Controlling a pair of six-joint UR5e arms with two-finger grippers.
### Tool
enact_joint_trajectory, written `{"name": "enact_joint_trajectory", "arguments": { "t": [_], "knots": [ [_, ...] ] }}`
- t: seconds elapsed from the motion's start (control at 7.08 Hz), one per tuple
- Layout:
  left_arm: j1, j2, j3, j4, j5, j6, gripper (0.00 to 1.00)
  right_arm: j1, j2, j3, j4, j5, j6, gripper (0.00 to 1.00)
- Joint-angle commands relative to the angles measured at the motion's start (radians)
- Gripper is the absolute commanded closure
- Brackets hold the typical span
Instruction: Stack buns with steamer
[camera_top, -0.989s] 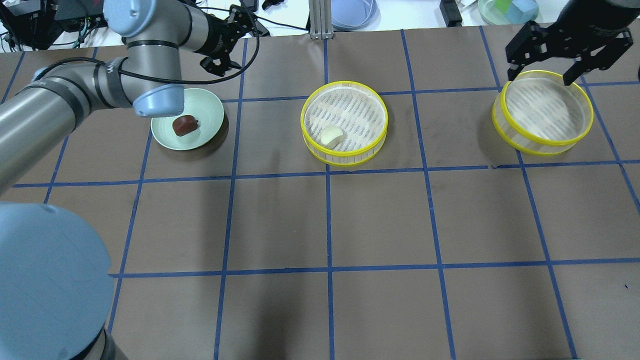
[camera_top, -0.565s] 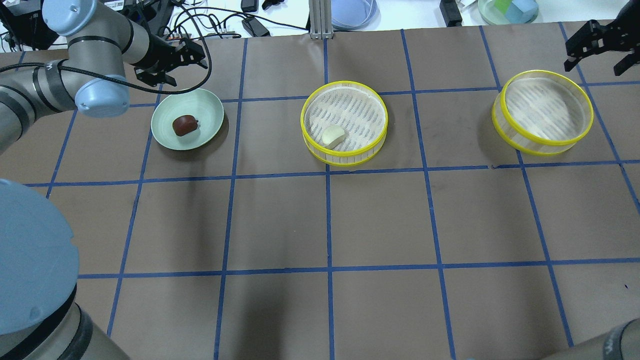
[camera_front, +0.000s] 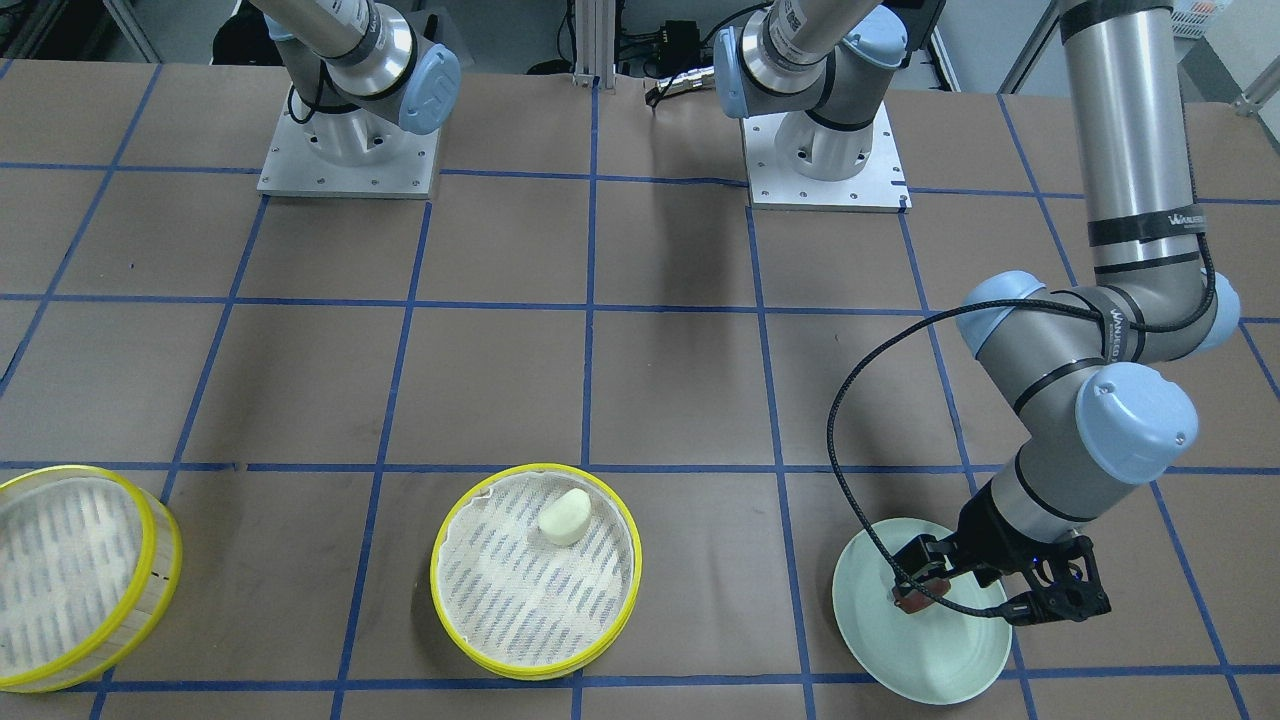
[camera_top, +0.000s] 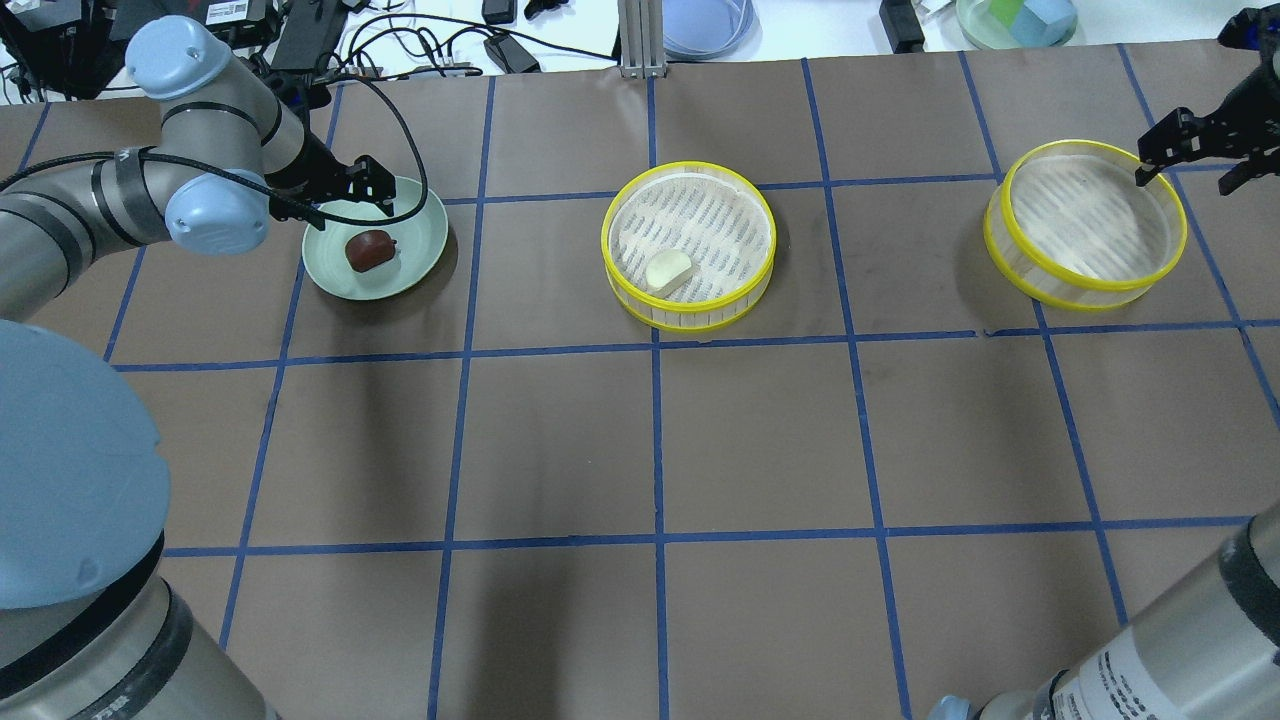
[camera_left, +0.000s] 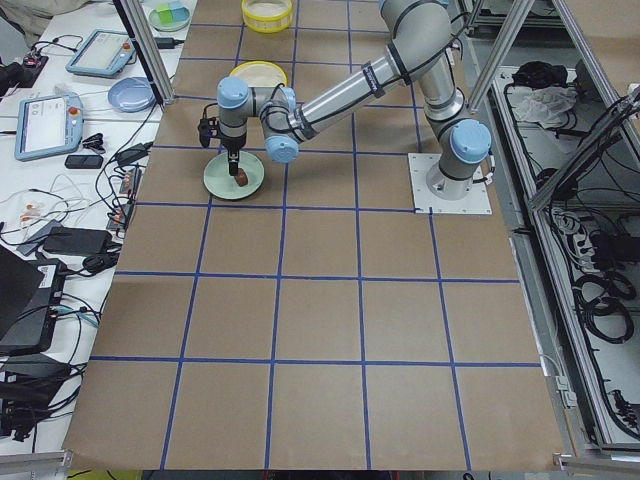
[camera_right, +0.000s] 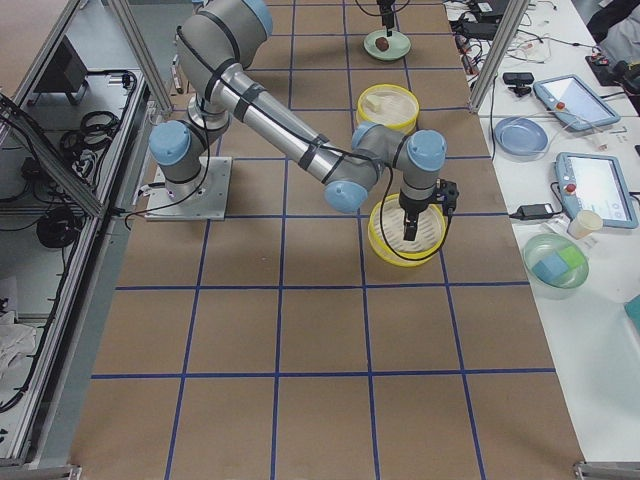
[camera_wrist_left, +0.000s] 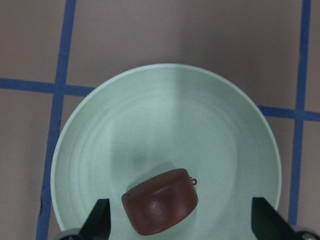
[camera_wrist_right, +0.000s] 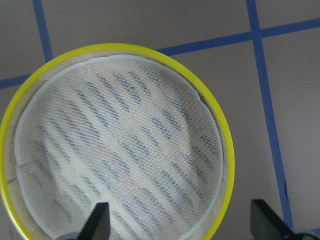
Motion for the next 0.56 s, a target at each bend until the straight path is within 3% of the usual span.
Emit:
{"name": "enact_joint_trajectory", "arguments": {
  "t": [0.0,0.14,0.28,0.42],
  "knots": [
    [0.002,-0.043,-0.01,-0.013,0.002,-0.019,0.0,-0.018,0.046,0.0,-0.048,-0.005,-0.098,0.01],
    [0.002,-0.057,-0.009,-0.012,0.001,-0.034,0.0,-0.024,0.064,0.0,-0.075,-0.005,-0.14,0.01],
    [0.002,-0.066,-0.004,-0.01,-0.001,-0.039,0.14,-0.033,0.067,0.0,-0.08,-0.006,-0.152,0.01],
    [0.002,-0.066,0.003,-0.009,0.001,-0.039,0.55,-0.042,0.079,0.0,-0.082,-0.003,-0.156,0.03]
  ]
}}
